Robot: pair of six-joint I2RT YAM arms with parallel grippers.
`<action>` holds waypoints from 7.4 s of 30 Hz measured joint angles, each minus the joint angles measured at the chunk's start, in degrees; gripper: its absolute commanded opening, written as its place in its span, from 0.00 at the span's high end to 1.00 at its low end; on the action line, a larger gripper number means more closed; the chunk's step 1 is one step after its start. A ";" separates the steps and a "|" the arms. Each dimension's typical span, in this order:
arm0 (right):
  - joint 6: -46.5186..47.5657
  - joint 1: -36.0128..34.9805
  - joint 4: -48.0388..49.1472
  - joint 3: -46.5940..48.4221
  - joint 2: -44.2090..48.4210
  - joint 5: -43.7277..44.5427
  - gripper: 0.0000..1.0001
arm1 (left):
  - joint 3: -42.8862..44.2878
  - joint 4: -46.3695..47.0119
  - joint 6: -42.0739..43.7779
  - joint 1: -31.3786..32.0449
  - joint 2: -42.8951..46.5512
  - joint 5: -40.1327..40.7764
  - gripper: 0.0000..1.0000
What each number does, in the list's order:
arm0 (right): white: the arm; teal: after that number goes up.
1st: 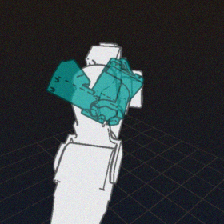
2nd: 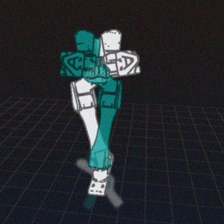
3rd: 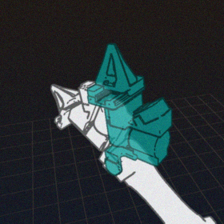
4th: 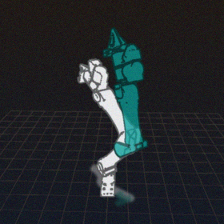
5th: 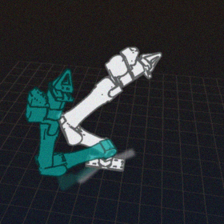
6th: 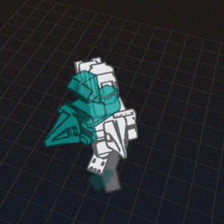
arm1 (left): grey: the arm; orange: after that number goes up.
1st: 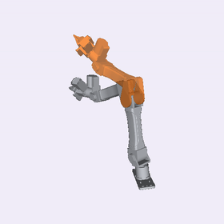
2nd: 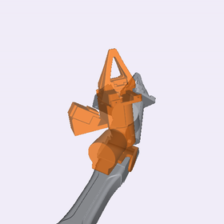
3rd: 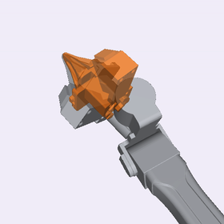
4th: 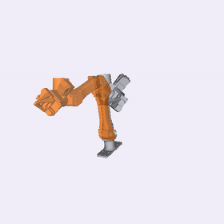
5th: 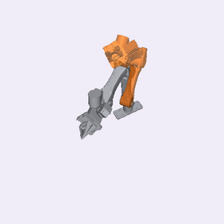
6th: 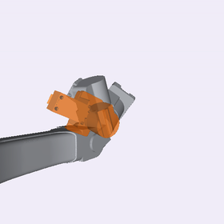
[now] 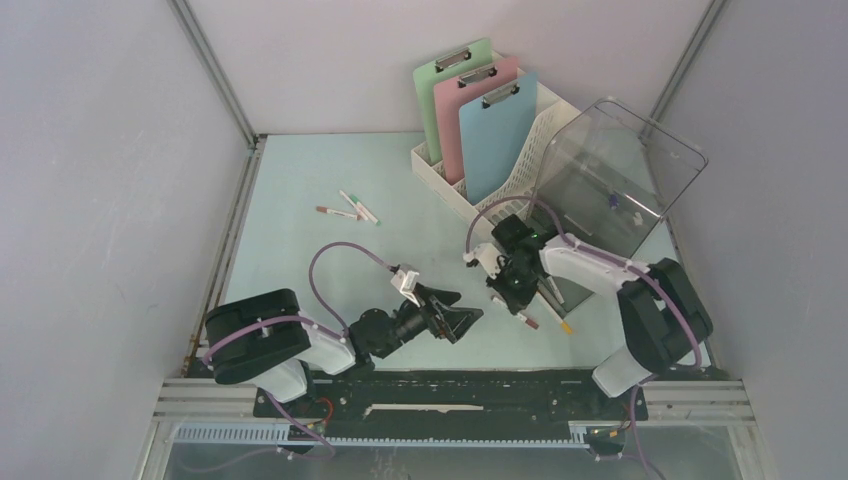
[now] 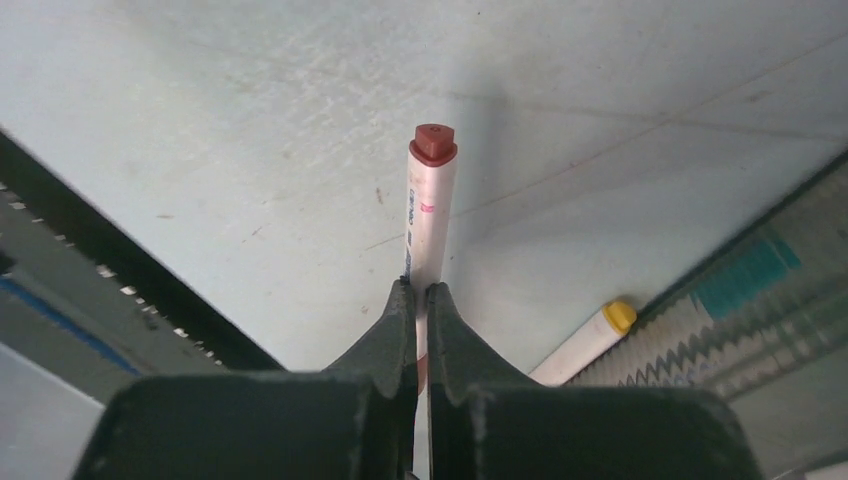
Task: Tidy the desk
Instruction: Pick up the stationery from the center of the board, then place the stationery in the drawer, then pick up the stationery from the center of the board.
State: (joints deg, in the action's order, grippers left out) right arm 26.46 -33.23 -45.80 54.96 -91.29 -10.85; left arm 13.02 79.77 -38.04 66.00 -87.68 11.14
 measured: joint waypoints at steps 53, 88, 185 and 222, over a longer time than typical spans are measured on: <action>-4.26 2.34 6.99 0.04 -2.75 10.75 0.62 | 1.51 2.78 -1.46 -0.39 -2.23 -2.71 0.00; -4.11 2.84 4.87 0.52 6.82 -3.50 1.00 | -0.15 3.76 -1.49 -0.42 -1.03 -2.32 0.00; 7.45 4.20 -3.50 -1.97 7.06 1.07 0.56 | -12.44 -8.09 3.67 -4.26 23.82 8.81 0.00; 3.72 0.74 -2.45 -3.65 -1.97 13.20 0.67 | -12.41 -16.96 5.09 -4.31 26.25 11.28 0.00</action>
State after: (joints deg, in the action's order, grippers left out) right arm 30.17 -32.49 -48.25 51.31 -93.25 2.35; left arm 0.60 62.81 -32.95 61.69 -61.43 22.41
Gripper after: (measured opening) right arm 0.413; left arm 0.996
